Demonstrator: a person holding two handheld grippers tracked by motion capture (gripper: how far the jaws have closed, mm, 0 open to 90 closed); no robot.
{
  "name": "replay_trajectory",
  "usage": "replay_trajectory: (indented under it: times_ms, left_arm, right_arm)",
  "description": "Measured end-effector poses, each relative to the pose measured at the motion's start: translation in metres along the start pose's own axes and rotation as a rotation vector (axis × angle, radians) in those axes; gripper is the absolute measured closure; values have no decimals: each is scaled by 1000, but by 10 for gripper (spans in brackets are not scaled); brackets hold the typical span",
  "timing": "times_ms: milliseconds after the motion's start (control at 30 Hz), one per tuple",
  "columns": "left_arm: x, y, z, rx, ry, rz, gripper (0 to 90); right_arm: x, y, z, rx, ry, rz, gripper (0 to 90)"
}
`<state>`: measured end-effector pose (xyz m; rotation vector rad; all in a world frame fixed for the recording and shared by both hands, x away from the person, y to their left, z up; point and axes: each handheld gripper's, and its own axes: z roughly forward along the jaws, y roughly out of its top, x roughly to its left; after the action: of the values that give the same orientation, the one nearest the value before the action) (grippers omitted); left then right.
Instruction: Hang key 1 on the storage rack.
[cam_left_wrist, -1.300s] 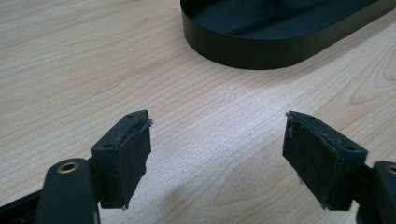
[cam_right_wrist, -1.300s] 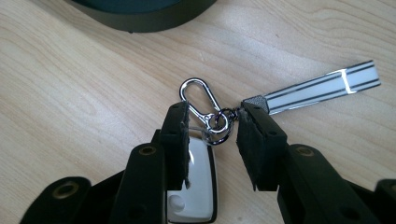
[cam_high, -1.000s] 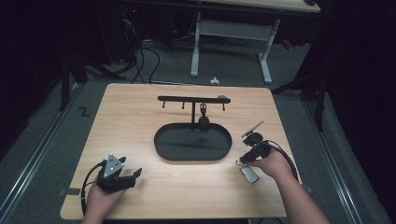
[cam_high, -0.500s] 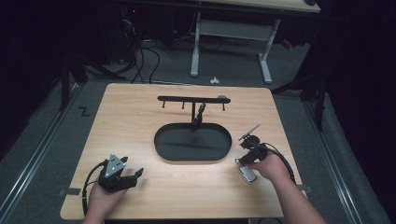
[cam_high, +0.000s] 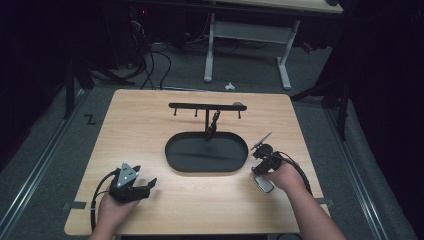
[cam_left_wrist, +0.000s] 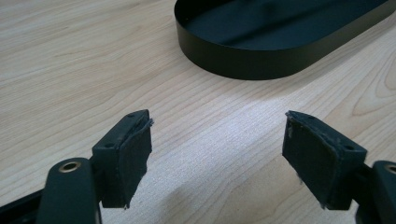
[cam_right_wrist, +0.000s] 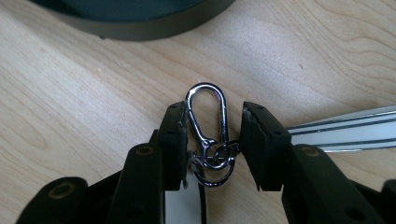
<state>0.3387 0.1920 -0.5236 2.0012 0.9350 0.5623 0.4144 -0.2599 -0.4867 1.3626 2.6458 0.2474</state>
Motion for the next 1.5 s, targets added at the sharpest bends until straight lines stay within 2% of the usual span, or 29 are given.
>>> replay_trajectory:
  times_ms: [167, 200, 267, 333, 367, 400, 433, 467, 533, 700, 767, 900, 933, 1067, 1300, 1367, 1467, 1500]
  left_arm:
    - [-2, 1, -1, 1, -1, 4, 246]
    - [-2, 1, -1, 0, -1, 4, 247]
    - [-2, 1, -1, 1, -1, 5, 247]
    - [-2, 1, -1, 0, 0, 5, 246]
    - [-2, 1, -1, 1, -1, 5, 246]
    - [-2, 0, -1, 1, -1, 5, 246]
    - [-2, 0, -1, 1, -1, 5, 246]
    - [-1, 0, -1, 1, 1, 5, 247]
    - [-1, 0, -1, 7, 0, 3, 247]
    - [-1, 0, 0, 5, 1, 2, 247]
    - [-1, 0, 0, 7, 1, 4, 247]
    - [-1, 1, 1, 4, 0, 2, 247]
    - [-2, 1, 1, 3, 0, 4, 247]
    - [-2, 2, 1, 4, -3, 5, 248]
    - [-2, 2, 3, 0, -4, 3, 249]
    - [-2, 3, 3, 1, -6, 3, 249]
    - [-3, 3, 3, 3, -9, 6, 249]
    - [-3, 3, 4, 4, -9, 9, 249]
  right_arm:
    - [7, -5, 0, -3, -55, -59, 665]
    - [8, -6, 0, -8, -78, -74, 685]
    - [10, -7, 0, -16, -105, -81, 710]
    - [10, -8, 0, -15, -110, -68, 760]
    - [8, -8, 0, -10, -96, -56, 861]
    - [6, -9, 2, -2, -71, -37, 864]
    - [6, -9, 2, -2, -71, -37, 864]
    - [1, -10, 1, -14, -45, -5, 866]
    - [-2, -11, 1, -13, -23, 17, 866]
    - [-5, -12, 0, -7, 14, 34, 858]
    - [-5, -13, -1, -1, 29, 37, 795]
    - [-5, -16, -1, 11, 35, 29, 796]
    - [-4, -17, -1, 14, 48, 25, 819]
    - [-6, -20, -1, -2, 53, 23, 858]
    - [-6, -19, -2, 13, 55, 28, 865]
    - [-5, -19, -2, 13, 59, 42, 865]
    - [-5, -17, -9, -7, 69, 51, 865]
    - [-6, -15, -17, -23, 75, 59, 866]
